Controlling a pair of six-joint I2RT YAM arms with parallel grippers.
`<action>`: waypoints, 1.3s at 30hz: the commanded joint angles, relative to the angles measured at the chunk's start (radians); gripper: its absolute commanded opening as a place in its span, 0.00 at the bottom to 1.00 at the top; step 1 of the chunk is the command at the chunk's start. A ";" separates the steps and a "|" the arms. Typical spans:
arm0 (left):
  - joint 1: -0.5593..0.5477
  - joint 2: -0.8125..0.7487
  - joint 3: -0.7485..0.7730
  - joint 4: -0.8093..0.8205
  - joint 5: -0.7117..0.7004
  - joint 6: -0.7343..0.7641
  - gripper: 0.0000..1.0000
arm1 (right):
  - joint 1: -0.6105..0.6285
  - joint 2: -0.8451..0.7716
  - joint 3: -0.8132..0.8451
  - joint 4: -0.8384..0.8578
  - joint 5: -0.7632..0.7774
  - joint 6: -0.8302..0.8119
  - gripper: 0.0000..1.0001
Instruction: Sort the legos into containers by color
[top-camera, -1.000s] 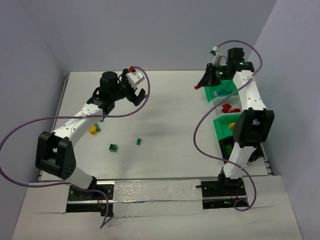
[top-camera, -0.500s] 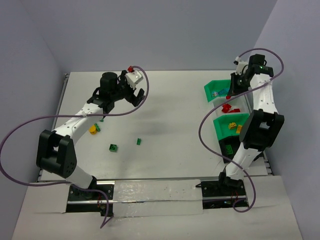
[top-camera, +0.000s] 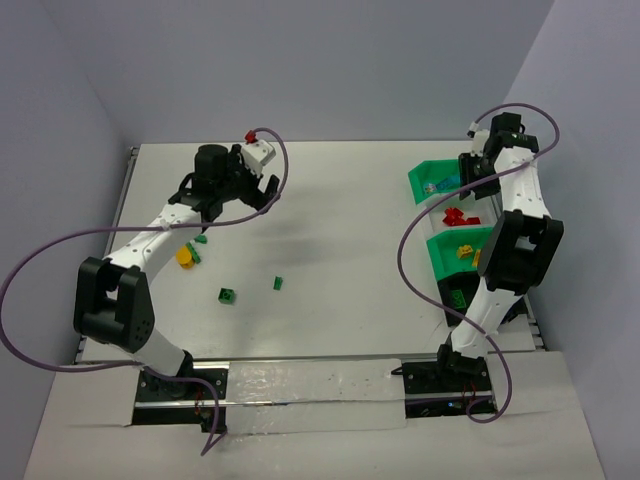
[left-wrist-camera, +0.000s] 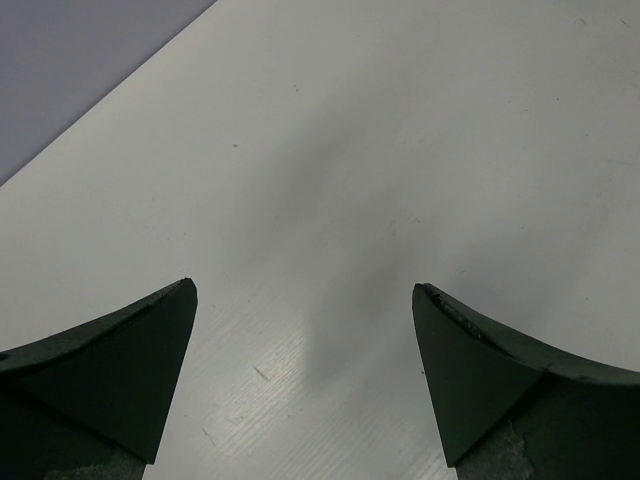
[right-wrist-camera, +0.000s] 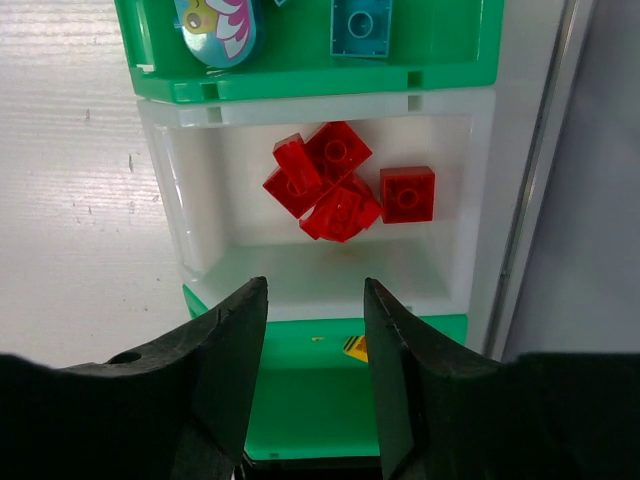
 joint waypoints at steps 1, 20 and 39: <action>0.042 -0.037 0.019 -0.030 -0.014 -0.053 0.99 | 0.020 0.000 0.003 0.030 0.022 0.002 0.52; 0.479 -0.238 -0.089 -0.545 -0.081 0.045 0.99 | 0.325 -0.029 0.132 0.011 -0.144 0.030 0.96; 0.639 0.084 -0.074 -0.684 0.220 0.855 0.99 | 0.351 -0.042 0.126 0.001 -0.156 0.034 0.98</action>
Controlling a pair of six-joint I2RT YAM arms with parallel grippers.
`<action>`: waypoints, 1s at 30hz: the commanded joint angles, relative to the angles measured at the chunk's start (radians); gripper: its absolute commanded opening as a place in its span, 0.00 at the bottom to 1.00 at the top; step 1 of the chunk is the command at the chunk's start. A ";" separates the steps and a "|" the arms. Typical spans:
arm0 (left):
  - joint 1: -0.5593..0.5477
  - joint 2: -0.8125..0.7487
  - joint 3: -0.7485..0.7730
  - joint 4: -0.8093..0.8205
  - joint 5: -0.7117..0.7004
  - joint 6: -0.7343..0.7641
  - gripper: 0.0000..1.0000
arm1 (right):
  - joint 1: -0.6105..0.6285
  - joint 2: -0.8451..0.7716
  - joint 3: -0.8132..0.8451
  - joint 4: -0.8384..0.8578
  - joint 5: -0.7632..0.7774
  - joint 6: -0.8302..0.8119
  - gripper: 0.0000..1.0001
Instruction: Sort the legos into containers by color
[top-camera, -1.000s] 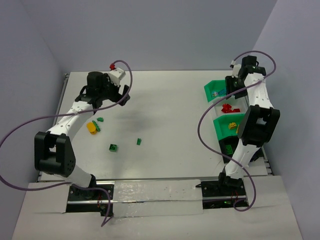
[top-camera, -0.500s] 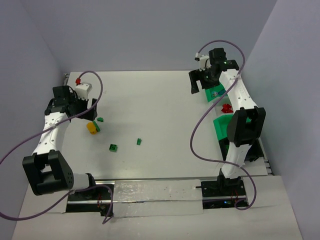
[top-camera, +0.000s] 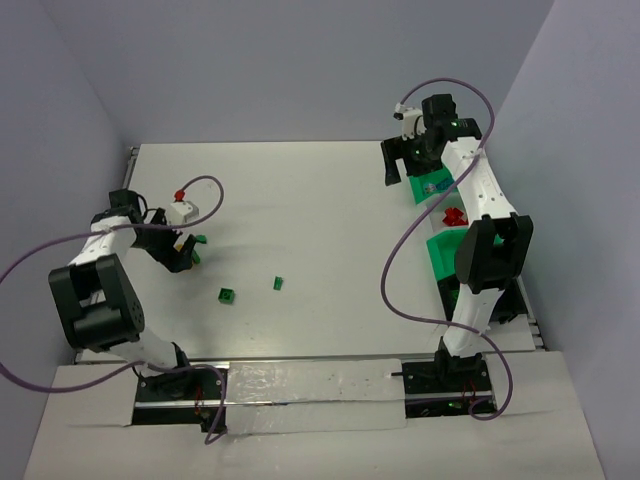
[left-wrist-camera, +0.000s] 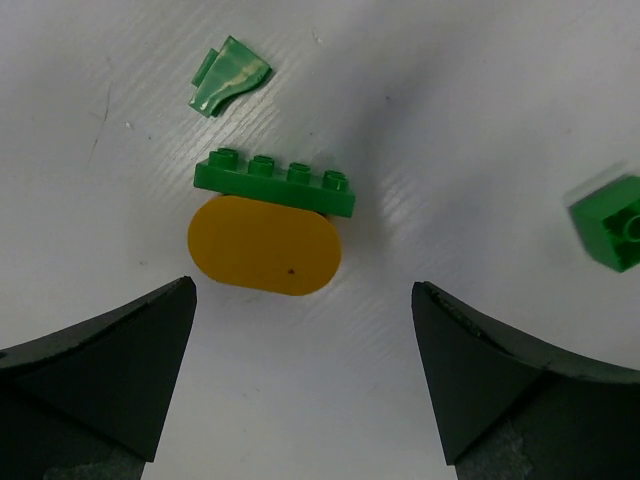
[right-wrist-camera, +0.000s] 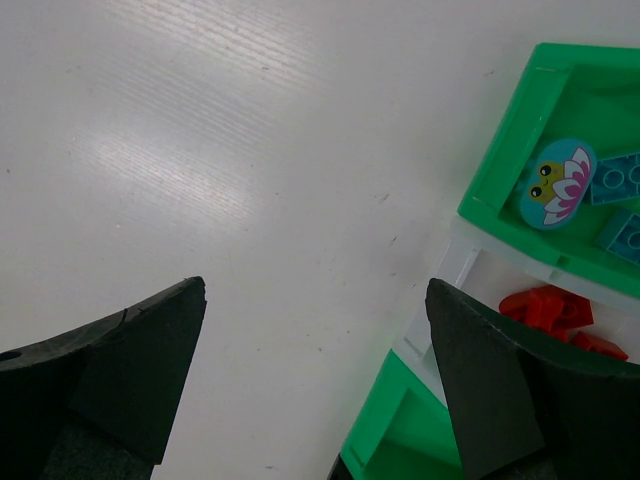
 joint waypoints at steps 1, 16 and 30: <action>0.028 0.110 0.100 -0.022 0.088 0.228 0.99 | 0.005 -0.048 -0.004 0.003 -0.001 0.002 0.98; 0.035 0.254 0.137 0.017 0.134 0.301 0.93 | 0.021 -0.069 -0.023 0.009 0.040 -0.010 0.99; 0.035 0.206 0.090 0.045 0.167 0.318 0.50 | 0.053 -0.063 -0.020 0.005 -0.029 0.014 0.99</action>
